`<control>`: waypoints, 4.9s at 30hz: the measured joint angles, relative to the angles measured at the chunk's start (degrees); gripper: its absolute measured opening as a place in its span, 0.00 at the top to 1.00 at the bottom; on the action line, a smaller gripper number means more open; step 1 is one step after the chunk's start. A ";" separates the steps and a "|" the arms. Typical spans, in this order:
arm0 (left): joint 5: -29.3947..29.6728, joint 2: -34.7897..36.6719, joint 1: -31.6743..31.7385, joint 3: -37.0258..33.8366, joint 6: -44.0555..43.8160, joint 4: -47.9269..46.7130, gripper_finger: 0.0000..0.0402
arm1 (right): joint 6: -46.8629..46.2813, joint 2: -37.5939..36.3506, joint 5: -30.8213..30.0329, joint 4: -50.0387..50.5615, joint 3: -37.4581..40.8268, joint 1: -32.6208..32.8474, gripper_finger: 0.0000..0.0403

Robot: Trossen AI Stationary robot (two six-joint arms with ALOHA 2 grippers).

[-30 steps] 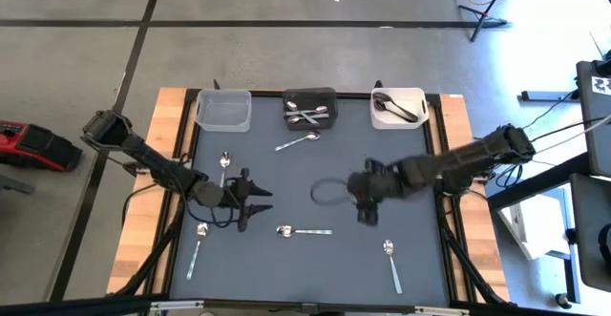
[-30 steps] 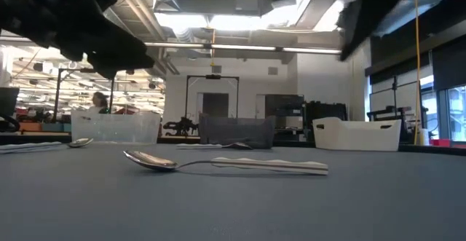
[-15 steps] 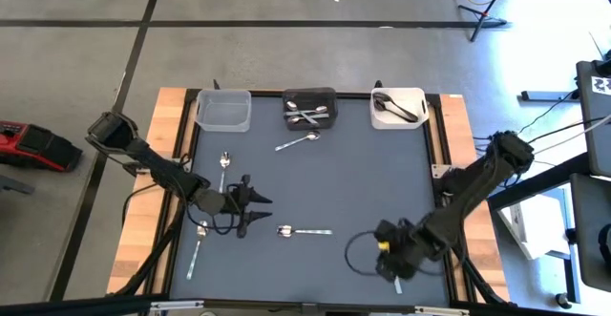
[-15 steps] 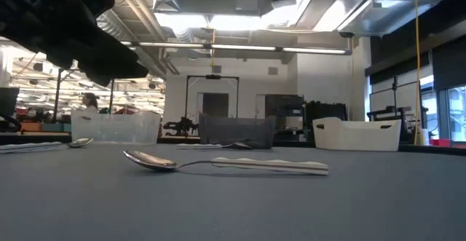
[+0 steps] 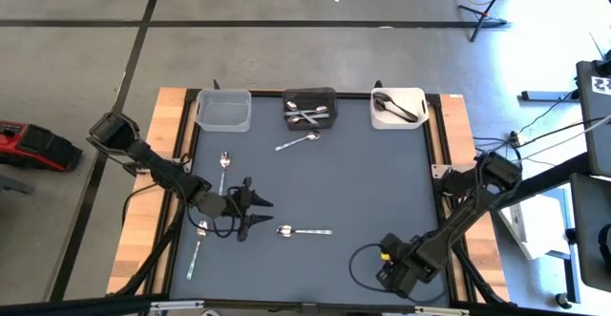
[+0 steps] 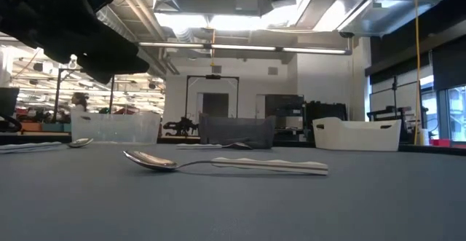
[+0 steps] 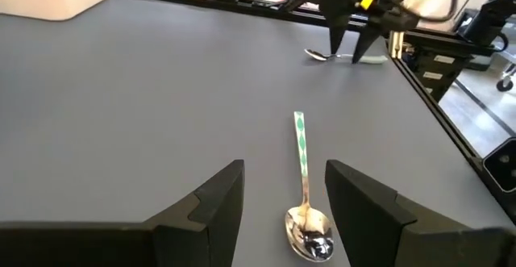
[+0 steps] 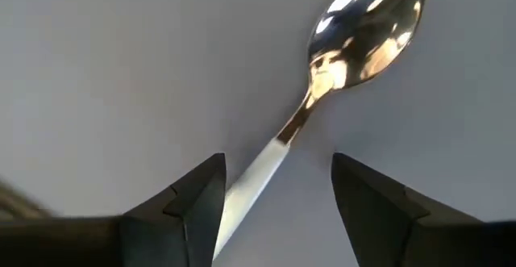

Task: Sort silverware by color (type)
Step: Put the blue spoon into the black bin, then put the green spoon into the transparent bin

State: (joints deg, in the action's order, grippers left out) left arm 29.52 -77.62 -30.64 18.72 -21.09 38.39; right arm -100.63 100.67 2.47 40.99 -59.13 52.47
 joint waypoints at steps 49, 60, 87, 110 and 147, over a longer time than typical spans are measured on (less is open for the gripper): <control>4.95 0.02 -0.13 0.00 -0.30 1.25 0.58 | 101.46 -9.34 -13.39 -17.39 -8.67 -53.99 0.94; 3.26 0.02 7.12 0.00 1.36 1.20 0.58 | 117.99 -6.72 -1.70 -40.22 -8.81 -73.73 0.94; -5.07 0.04 21.16 0.00 12.20 1.75 0.58 | 118.82 3.37 4.57 -42.89 -9.47 -85.21 0.57; -6.59 -20.85 12.03 24.59 4.97 -16.61 0.58 | 112.67 -10.63 7.07 -37.89 0.30 -56.24 0.55; -23.71 -36.12 12.22 29.55 5.15 -11.08 0.66 | 111.62 -19.08 -2.93 -44.43 10.19 -44.20 0.55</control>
State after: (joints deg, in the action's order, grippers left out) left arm 5.81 -113.75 -18.42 48.27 -15.94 27.31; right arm 10.98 81.58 -0.46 -3.44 -48.95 8.27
